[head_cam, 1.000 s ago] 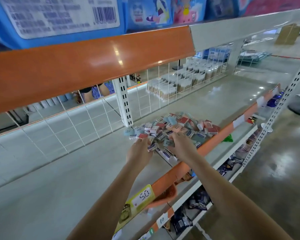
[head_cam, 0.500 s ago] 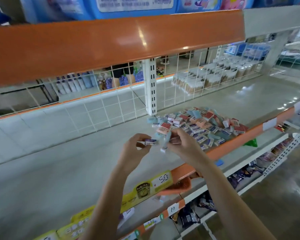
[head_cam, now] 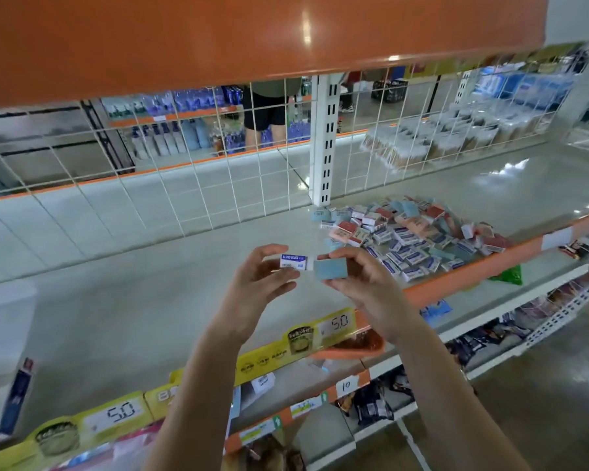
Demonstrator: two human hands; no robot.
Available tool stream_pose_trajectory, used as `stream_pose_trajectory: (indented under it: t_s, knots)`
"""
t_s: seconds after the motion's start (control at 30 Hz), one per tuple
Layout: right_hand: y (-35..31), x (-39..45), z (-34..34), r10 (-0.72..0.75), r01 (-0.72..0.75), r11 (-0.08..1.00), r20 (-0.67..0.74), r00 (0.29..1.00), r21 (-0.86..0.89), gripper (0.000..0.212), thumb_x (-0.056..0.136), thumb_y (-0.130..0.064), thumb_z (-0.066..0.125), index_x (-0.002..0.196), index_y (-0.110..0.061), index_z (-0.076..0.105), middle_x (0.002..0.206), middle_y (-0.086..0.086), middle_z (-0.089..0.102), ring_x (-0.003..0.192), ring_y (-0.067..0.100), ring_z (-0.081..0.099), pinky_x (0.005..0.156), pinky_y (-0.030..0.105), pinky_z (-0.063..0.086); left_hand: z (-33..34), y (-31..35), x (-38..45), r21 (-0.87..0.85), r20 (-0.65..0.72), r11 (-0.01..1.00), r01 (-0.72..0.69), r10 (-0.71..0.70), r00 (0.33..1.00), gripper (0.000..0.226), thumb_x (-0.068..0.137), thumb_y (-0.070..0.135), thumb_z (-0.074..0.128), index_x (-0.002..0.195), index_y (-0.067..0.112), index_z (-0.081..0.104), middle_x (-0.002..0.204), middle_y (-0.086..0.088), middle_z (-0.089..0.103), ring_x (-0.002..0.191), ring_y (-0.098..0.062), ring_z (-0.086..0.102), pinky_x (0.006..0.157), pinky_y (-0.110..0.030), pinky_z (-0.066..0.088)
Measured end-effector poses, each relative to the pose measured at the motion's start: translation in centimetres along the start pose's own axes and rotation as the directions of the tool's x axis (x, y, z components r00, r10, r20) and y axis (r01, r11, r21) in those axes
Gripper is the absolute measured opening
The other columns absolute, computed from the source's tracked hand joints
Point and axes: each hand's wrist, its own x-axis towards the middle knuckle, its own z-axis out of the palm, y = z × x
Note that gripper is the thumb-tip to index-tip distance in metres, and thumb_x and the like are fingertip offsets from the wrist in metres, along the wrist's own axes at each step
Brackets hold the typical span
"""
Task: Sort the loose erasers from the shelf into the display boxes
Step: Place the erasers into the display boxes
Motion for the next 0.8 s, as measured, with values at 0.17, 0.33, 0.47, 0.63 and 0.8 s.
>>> stream_pose_trajectory:
  t_s: [0.17, 0.33, 0.47, 0.63, 0.8]
  knots:
    - [0.1, -0.1, 1.1, -0.003, 0.004, 0.999, 0.034, 0.999, -0.039, 0.033, 0.082, 0.010, 0.059, 0.101, -0.017, 0.058, 0.103, -0.006, 0.069, 0.102, 0.009, 0.063, 0.089, 0.028, 0.047, -1.0, 0.5, -0.9, -0.175, -0.016, 0.983, 0.053, -0.057, 0.998, 0.015, 0.077, 0.003, 0.059, 0.089, 0.011, 0.062, 0.084, -0.004, 0.068, 0.080, -0.017, 0.063, 0.076, -0.028, 0.056]
    - [0.3, 0.3, 3.7, 0.017, -0.012, 0.999, 0.098, 0.995, -0.047, 0.030, 0.081, 0.006, 0.063, 0.101, -0.016, 0.059, 0.104, -0.002, 0.067, 0.097, 0.009, 0.064, 0.085, 0.024, 0.049, -3.9, 2.2, -2.4, -0.154, -0.021, 0.977, 0.148, -0.152, 0.988, 0.026, 0.093, 0.003, 0.045, 0.104, 0.014, 0.066, 0.081, -0.004, 0.066, 0.076, -0.020, 0.070, 0.064, -0.029, 0.058]
    - [0.5, 0.7, 7.4, 0.022, -0.015, 0.999, 0.164, 0.986, -0.047, 0.030, 0.080, 0.007, 0.064, 0.101, -0.012, 0.058, 0.104, 0.001, 0.066, 0.092, 0.008, 0.065, 0.080, 0.019, 0.050, -6.8, 4.0, -4.2, -0.064, -0.068, 0.980, 0.188, -0.192, 0.979, 0.027, 0.093, -0.002, 0.043, 0.103, 0.011, 0.065, 0.079, -0.006, 0.063, 0.066, -0.016, 0.068, 0.063, -0.022, 0.057]
    - [0.6, 1.3, 13.3, 0.028, -0.010, 0.997, 0.232, 0.972, -0.082, 0.029, 0.078, 0.007, 0.067, 0.096, -0.014, 0.059, 0.098, -0.003, 0.064, 0.078, 0.002, 0.063, 0.066, 0.011, 0.046, -11.5, 6.5, -7.0, 0.217, -0.096, 0.965, 0.144, -0.125, 0.987, 0.027, 0.087, -0.009, 0.053, 0.103, 0.011, 0.062, 0.078, 0.001, 0.058, 0.066, -0.009, 0.062, 0.067, -0.019, 0.055]
    - [1.0, 1.4, 20.3, 0.019, 0.007, 0.996, 0.280, 0.960, -0.090, 0.031, 0.078, 0.009, 0.066, 0.093, -0.017, 0.058, 0.094, -0.005, 0.062, 0.076, 0.003, 0.064, 0.072, 0.014, 0.048, -18.1, 9.6, -10.2, 0.582, -0.154, 0.801, 0.138, -0.058, 0.986, 0.027, 0.081, -0.006, 0.065, 0.092, 0.017, 0.060, 0.083, 0.002, 0.062, 0.066, -0.009, 0.061, 0.063, -0.020, 0.054]
